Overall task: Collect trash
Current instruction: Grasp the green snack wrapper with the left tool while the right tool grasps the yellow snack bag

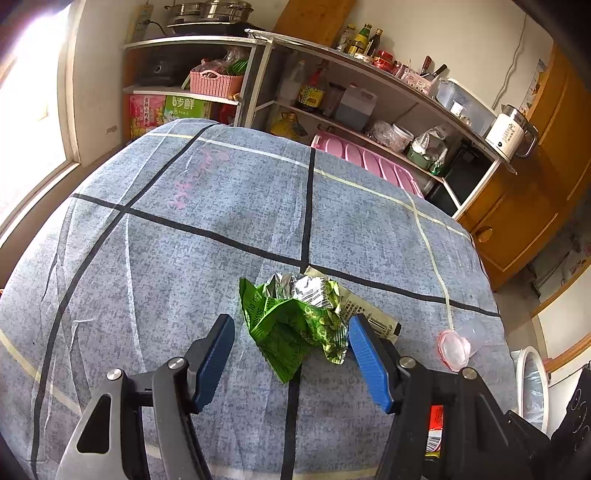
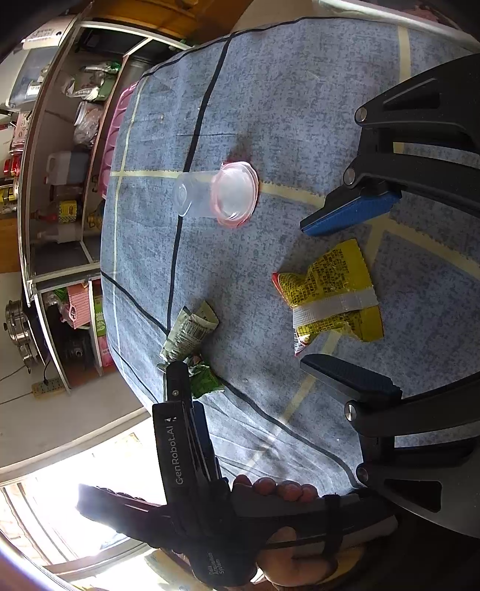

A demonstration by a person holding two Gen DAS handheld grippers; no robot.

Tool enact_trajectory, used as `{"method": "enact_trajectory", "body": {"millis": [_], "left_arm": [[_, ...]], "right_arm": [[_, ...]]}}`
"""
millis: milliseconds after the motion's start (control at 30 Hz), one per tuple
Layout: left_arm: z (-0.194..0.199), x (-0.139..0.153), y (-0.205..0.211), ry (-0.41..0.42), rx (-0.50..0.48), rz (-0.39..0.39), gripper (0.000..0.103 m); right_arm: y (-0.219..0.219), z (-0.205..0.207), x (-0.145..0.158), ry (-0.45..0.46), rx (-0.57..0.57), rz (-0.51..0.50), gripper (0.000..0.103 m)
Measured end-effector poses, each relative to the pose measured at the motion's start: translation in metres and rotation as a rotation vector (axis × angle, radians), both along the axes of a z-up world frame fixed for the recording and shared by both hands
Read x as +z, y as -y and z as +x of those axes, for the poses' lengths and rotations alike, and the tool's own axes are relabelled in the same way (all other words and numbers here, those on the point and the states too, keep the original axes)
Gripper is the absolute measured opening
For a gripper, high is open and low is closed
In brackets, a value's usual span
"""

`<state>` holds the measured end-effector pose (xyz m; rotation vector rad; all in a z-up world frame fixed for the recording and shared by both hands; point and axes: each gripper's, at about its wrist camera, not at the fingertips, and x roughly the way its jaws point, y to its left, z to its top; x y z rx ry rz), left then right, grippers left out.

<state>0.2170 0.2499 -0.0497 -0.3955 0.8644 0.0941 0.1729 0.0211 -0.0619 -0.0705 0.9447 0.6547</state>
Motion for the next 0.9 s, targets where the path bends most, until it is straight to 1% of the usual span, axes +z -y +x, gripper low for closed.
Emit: {"method": "enact_trajectory", "body": {"millis": [33,133,167,200,267,367,433,533,667,800,833,867,900], "left_arm": [[0.001,-0.001,0.000,-0.002,0.000,-0.001,0.057],[-0.001,-0.001,0.000,0.003,0.004,0.004,0.054],[-0.002,-0.001,0.000,0.002,0.005,0.006,0.051],[-0.003,-0.001,0.000,0.003,0.005,0.007,0.050],[-0.004,-0.001,0.000,0.005,0.007,0.011,0.047],[-0.007,0.001,0.000,0.007,0.012,0.011,0.044],[-0.009,0.001,-0.001,0.009,0.019,0.017,0.042],[-0.012,0.002,-0.001,0.010,0.021,0.023,0.039],[-0.017,0.003,0.000,0.015,0.024,0.037,0.033],[-0.023,0.005,0.002,0.021,0.021,0.052,0.032],[-0.025,0.006,0.003,0.022,0.022,0.062,0.027],[-0.026,0.006,0.004,0.022,0.019,0.067,0.012],[-0.027,0.007,0.005,0.021,0.016,0.066,0.011]], "right_arm": [[0.000,0.000,0.000,-0.002,-0.001,0.003,0.067],[0.003,0.000,0.000,-0.006,-0.008,0.018,0.067],[0.003,0.000,0.000,-0.007,-0.012,0.023,0.067],[0.004,0.000,0.000,-0.008,-0.014,0.027,0.066],[0.005,0.000,0.000,-0.010,-0.018,0.030,0.055],[0.005,-0.001,0.000,-0.008,-0.018,0.031,0.052],[0.006,-0.002,-0.001,-0.006,-0.022,0.030,0.044],[0.006,-0.003,-0.001,-0.006,-0.025,0.034,0.044],[0.008,-0.004,0.000,0.003,-0.037,0.037,0.041],[0.011,-0.006,0.003,0.012,-0.047,0.048,0.041],[0.012,-0.007,0.003,0.015,-0.049,0.050,0.041],[0.013,-0.007,0.004,0.016,-0.052,0.054,0.038],[0.014,-0.007,0.004,0.016,-0.052,0.057,0.038]]}}
